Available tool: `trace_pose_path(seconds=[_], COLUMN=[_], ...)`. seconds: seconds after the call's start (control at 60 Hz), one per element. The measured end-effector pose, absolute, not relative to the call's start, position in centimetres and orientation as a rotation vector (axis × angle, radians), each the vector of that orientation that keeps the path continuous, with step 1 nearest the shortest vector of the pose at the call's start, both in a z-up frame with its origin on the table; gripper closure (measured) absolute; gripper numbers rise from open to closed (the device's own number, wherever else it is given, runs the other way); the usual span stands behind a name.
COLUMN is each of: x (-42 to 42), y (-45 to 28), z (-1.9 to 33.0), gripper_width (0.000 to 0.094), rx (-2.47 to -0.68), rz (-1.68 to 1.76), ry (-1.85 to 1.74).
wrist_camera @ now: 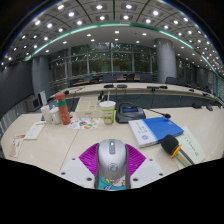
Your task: Arrange mouse
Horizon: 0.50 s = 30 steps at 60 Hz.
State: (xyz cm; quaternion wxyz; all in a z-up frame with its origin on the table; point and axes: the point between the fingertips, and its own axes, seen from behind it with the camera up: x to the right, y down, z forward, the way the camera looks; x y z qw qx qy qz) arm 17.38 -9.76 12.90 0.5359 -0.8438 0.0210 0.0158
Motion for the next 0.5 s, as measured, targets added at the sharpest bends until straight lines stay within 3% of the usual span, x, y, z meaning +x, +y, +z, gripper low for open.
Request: trace_pose_path(seconds=[0.167, 0.25, 0.367, 0.417, 0.483, 0.5], x=[14.5, 14.3, 14.3, 14.7, 14.7, 14.7], y=[-7.9, -8.0, -8.2, -8.5, -9.4, -9.7], z=[4.5, 1.0, -0.8, -0.6, 0.4, 0.8], gripper_width=[0.0583, 0.0533, 0.0435, 0.0329, 0.0086, 0.0064], rx=[-2.138, -2.202, -2.229, -2.243, -2.25, -2.249], rz=[0.001, -0.022, -0.03, -0.047, -0.056, -0.058], ry=[0.03, 0.049, 0.072, 0.08, 0.09, 0.092])
